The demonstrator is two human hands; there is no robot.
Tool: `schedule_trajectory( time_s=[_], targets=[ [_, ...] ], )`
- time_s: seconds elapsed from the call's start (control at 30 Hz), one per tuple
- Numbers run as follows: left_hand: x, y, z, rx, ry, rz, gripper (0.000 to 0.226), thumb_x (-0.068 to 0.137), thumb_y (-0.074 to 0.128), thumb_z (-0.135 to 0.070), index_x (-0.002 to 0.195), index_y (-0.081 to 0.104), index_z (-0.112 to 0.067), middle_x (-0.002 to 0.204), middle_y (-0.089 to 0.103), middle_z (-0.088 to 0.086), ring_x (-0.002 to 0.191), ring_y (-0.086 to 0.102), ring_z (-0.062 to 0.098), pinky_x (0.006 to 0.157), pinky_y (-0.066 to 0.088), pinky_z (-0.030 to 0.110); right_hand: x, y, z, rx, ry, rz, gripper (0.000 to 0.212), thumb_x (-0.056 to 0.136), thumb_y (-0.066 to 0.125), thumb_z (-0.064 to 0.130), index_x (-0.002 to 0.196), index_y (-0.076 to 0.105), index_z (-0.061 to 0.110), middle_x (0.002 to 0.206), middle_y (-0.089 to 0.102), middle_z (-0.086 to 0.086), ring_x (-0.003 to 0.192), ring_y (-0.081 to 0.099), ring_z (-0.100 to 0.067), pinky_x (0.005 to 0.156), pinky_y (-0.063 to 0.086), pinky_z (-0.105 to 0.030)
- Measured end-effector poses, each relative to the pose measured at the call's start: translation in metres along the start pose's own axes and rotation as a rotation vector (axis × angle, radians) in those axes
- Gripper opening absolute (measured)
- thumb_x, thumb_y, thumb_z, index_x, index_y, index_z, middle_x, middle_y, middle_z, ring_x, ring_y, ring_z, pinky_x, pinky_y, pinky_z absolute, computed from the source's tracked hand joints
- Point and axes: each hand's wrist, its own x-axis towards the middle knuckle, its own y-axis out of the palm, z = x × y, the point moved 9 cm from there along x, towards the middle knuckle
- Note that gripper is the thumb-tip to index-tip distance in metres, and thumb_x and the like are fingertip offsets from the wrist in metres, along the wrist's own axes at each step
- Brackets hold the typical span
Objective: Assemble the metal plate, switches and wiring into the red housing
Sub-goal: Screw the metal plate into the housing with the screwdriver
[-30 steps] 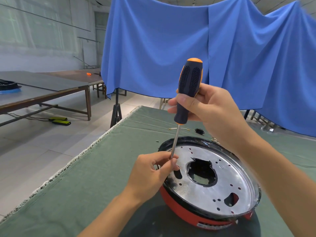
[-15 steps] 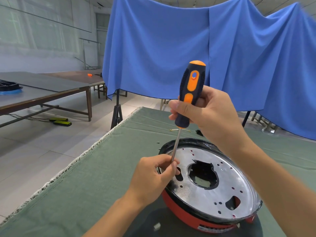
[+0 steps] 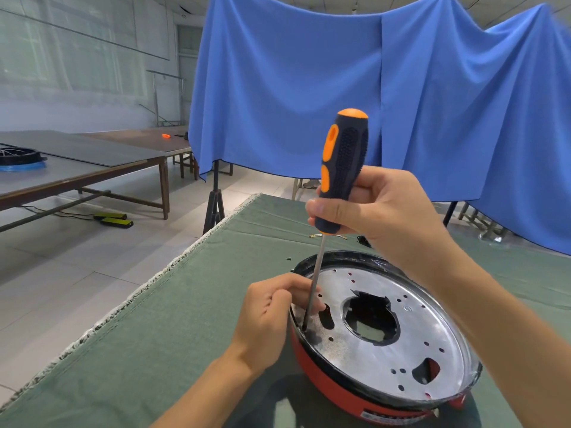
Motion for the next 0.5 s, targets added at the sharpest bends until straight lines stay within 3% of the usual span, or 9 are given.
schedule_trajectory(
  time_s=[0.13,0.2,0.27,0.4,0.5],
  targets=[
    [0.001,-0.007,0.002,0.152,0.026,-0.071,0.039,0.067,0.038,-0.004,0.079,0.072,-0.020,0.086,0.073,-0.005,0.093,0.066,0.006,0.084,0.049,0.022,0.002,0.004,-0.001,0.012,0.018,0.007,0.015,0.076,0.074,0.009,0.089,0.067,0.008,0.085,0.072,-0.015,0.082,0.071,-0.033,0.075,0.060,-0.034],
    [0.003,-0.008,0.010,0.256,-0.026,-0.063,0.038,0.065,0.041,-0.008,0.078,0.071,-0.027,0.098,0.069,-0.013,0.109,0.055,-0.004,0.094,0.040,0.012,0.001,0.004,-0.006,0.011,0.065,0.061,0.020,0.083,0.068,0.010,0.102,0.065,0.008,0.097,0.074,-0.012,0.085,0.072,-0.025,0.078,0.059,-0.028],
    [0.005,-0.006,0.017,0.321,-0.056,-0.024,0.032,0.068,0.044,-0.010,0.077,0.070,-0.028,0.101,0.067,-0.017,0.115,0.049,-0.005,0.095,0.035,0.009,-0.001,0.003,-0.008,0.032,0.080,0.091,0.021,0.086,0.064,0.008,0.107,0.063,0.006,0.096,0.075,-0.007,0.084,0.073,-0.017,0.078,0.058,-0.025],
    [0.006,-0.002,0.022,0.367,-0.051,-0.021,0.030,0.071,0.043,-0.015,0.077,0.073,-0.016,0.099,0.068,-0.016,0.105,0.054,-0.003,0.094,0.044,0.024,-0.003,-0.001,-0.006,-0.033,0.005,0.003,0.009,0.085,0.067,0.012,0.089,0.066,0.004,0.079,0.074,-0.009,0.070,0.071,-0.011,0.063,0.056,-0.018],
    [0.005,0.002,0.026,0.342,-0.084,-0.020,0.032,0.073,0.041,-0.017,0.074,0.072,-0.012,0.095,0.065,-0.020,0.101,0.054,-0.002,0.087,0.052,0.037,0.001,-0.002,-0.005,-0.169,-0.062,-0.104,0.021,0.081,0.072,0.023,0.079,0.065,0.003,0.069,0.072,-0.007,0.061,0.070,-0.013,0.056,0.054,-0.019]
  ],
)
